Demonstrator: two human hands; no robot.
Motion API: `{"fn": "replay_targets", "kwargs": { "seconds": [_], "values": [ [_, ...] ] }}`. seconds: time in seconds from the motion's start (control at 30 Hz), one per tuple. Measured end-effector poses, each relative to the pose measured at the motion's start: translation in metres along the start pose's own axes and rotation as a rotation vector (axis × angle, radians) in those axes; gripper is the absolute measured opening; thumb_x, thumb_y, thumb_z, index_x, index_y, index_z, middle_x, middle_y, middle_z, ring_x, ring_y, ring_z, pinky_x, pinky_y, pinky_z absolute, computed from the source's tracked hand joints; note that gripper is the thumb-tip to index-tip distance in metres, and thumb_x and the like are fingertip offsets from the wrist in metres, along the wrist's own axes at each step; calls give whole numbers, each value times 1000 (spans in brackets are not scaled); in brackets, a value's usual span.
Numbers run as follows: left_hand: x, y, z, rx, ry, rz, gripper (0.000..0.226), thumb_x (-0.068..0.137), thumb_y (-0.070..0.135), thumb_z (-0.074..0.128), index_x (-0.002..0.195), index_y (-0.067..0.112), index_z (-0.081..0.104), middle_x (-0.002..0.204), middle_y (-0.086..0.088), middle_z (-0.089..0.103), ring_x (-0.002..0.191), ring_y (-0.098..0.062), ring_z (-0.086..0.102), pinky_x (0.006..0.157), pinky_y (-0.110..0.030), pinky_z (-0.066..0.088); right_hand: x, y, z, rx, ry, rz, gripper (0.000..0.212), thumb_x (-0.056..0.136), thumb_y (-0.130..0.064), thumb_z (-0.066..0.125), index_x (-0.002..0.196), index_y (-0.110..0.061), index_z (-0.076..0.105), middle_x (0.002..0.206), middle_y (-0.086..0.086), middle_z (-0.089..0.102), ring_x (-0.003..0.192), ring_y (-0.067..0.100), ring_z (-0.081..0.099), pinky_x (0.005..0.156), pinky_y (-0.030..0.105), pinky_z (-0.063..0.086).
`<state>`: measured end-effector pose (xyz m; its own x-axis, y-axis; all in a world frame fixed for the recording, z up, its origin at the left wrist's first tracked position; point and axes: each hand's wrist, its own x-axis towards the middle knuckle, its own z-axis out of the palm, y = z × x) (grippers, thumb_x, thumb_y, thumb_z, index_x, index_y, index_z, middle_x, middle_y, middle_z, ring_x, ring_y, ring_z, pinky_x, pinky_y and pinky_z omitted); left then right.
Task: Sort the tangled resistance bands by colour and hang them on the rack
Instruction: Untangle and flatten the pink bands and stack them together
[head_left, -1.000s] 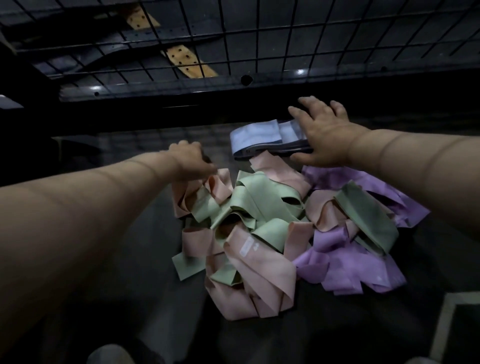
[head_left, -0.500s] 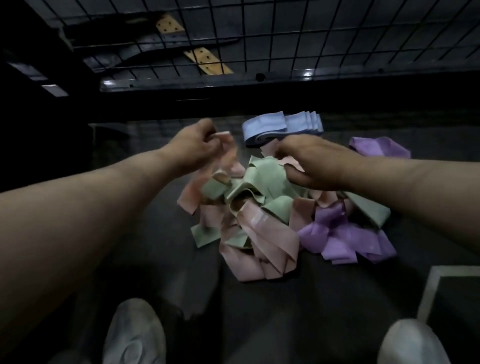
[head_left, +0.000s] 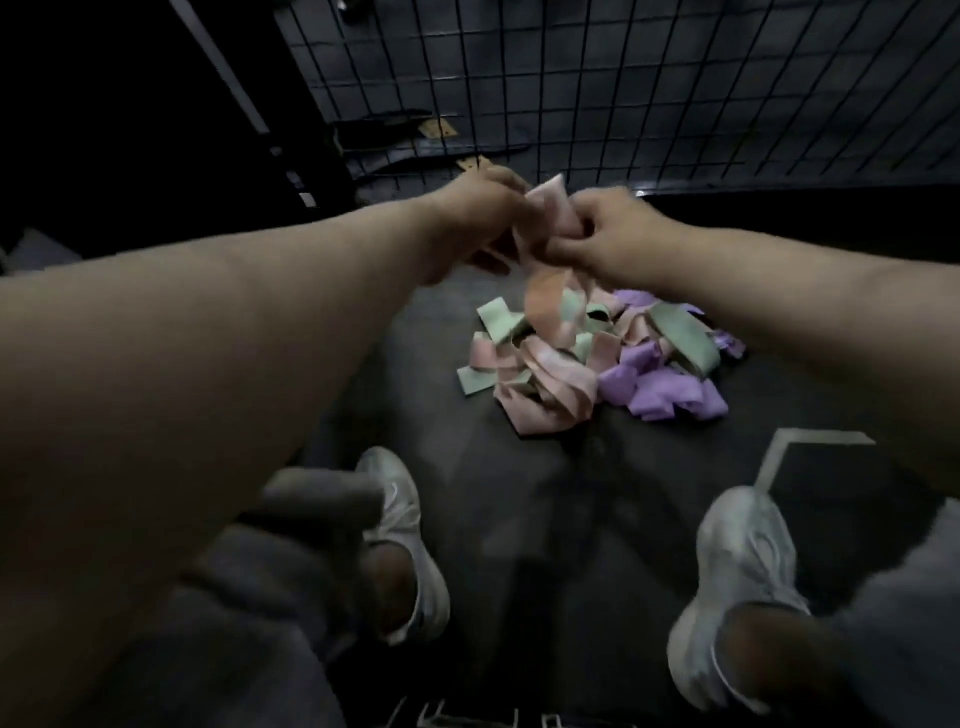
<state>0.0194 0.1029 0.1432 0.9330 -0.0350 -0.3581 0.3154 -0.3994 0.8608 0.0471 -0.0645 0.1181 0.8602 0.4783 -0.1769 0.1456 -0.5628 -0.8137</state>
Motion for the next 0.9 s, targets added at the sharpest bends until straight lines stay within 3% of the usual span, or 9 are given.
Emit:
{"fn": "replay_targets", "kwargs": {
  "seconds": [0.13,0.23,0.37,0.47,0.6,0.67,0.73,0.8,0.9],
  "values": [
    [-56,-21,34,-511,33,-91,20,89,31,50,92,14,59,77,-6,52,67,-24,47,66,-34,38,-56,-19,14,70,88,63,24,86,-26,78,105,-15,68,98,2,71,90,14,68,78,30,58],
    [-90,-50,61,-727,35,-172,24,82,41,53,83,18,56,69,-2,42,56,-19,34,58,-32,30,-90,-23,35,135,141,144,29,84,-33,80,101,-13,68,95,3,72,88,17,69,76,33,58],
    [-133,-70,83,-608,-73,-212,35,91,46,51,101,16,65,82,-3,60,71,-23,56,65,-31,45,-135,-30,44,409,125,253,32,89,-31,75,107,-5,70,102,16,74,82,20,71,72,34,58],
    [-156,-74,89,-570,-131,-167,39,96,34,53,124,11,66,117,-12,72,107,-35,67,87,-40,49,-155,-36,45,581,126,327,30,94,-28,70,111,-3,70,105,19,74,77,23,69,69,37,59],
    [-170,-84,92,-549,23,-103,12,97,9,57,106,10,65,104,-17,66,84,-27,64,68,-30,49,-169,-28,44,632,129,341,6,100,-21,60,96,-20,63,79,2,67,65,15,60,58,27,47],
    [-175,-88,95,-575,53,-127,10,89,4,60,94,11,65,103,-19,65,86,-29,65,73,-36,54,-175,-19,44,671,150,334,10,100,-15,59,90,-20,59,73,1,64,61,14,59,60,29,46],
    [-176,-86,101,-627,92,-169,20,74,0,62,92,8,67,106,-23,66,96,-35,67,89,-53,57,-182,-9,44,684,121,331,10,100,-14,58,91,-19,59,81,2,67,67,15,65,63,30,47],
    [-173,-82,112,-745,106,-221,45,67,3,65,111,5,60,112,-26,66,102,-41,66,90,-67,51,-186,2,44,711,66,324,9,101,-15,55,96,-19,62,89,2,72,76,17,70,70,33,51],
    [-172,-81,124,-699,56,-237,66,65,21,76,126,13,52,123,-28,65,109,-46,66,85,-58,57,-189,15,50,779,90,344,11,102,-11,55,100,-16,64,92,5,74,80,21,70,70,32,56]
  ]
}}
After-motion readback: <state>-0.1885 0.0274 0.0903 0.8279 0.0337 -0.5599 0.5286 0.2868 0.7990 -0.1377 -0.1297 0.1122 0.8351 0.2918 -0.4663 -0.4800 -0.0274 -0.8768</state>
